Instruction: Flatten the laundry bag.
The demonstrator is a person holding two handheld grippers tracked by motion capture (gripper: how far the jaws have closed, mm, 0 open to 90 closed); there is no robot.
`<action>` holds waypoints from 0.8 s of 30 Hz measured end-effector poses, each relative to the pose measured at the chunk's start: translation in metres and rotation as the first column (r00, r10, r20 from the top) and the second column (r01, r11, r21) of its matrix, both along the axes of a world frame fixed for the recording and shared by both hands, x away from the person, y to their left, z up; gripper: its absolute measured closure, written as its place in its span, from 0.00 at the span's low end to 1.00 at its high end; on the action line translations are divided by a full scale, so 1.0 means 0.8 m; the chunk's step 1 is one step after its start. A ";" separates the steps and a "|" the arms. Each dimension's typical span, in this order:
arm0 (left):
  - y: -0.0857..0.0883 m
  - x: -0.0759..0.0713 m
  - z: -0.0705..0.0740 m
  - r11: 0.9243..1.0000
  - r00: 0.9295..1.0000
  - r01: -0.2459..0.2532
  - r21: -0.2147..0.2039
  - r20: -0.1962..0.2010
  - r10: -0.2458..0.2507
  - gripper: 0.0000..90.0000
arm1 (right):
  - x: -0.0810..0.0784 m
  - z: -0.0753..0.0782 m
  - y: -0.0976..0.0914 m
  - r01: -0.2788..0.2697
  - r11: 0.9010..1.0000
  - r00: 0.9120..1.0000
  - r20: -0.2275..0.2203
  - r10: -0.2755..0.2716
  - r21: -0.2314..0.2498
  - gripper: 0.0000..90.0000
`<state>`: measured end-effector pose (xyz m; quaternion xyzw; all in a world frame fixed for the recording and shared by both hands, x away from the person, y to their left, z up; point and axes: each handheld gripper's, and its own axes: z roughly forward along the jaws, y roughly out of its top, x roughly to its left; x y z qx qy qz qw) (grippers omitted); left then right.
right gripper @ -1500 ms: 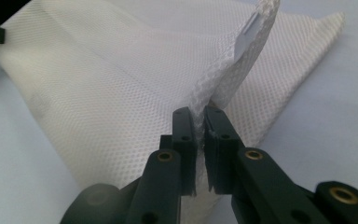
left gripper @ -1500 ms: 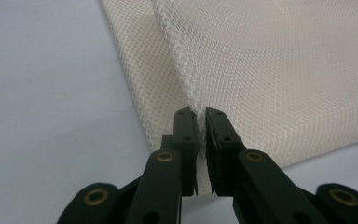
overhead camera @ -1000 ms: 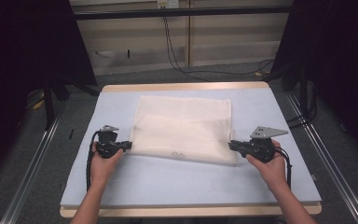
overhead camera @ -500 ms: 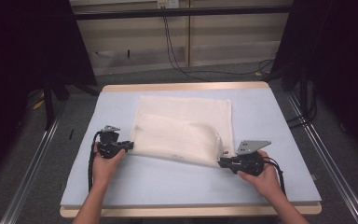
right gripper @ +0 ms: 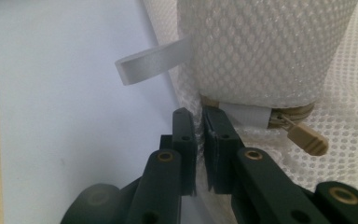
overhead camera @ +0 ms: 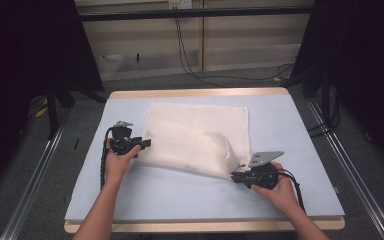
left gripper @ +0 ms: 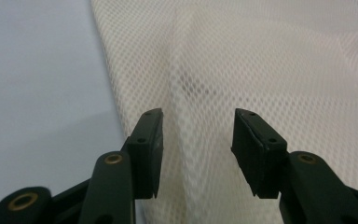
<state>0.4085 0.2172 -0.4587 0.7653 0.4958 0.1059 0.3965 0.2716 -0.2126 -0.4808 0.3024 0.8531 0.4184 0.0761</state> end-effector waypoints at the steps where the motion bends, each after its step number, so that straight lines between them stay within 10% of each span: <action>1: -0.004 0.006 0.002 1.000 1.000 0.021 0.019 0.000 -0.021 0.64 | 0.001 0.000 0.000 0.003 1.000 1.000 -0.002 -0.003 0.003 0.93; 8: -0.015 -0.003 0.015 0.996 0.997 0.082 0.024 -0.003 -0.082 0.89 | 0.006 -0.001 0.001 0.019 1.000 1.000 0.002 -0.019 0.000 0.93; 24: -0.018 -0.063 0.020 0.978 0.978 0.209 -0.008 0.009 -0.209 0.93 | 0.013 -0.002 0.007 0.076 0.997 0.997 0.005 -0.076 -0.015 0.93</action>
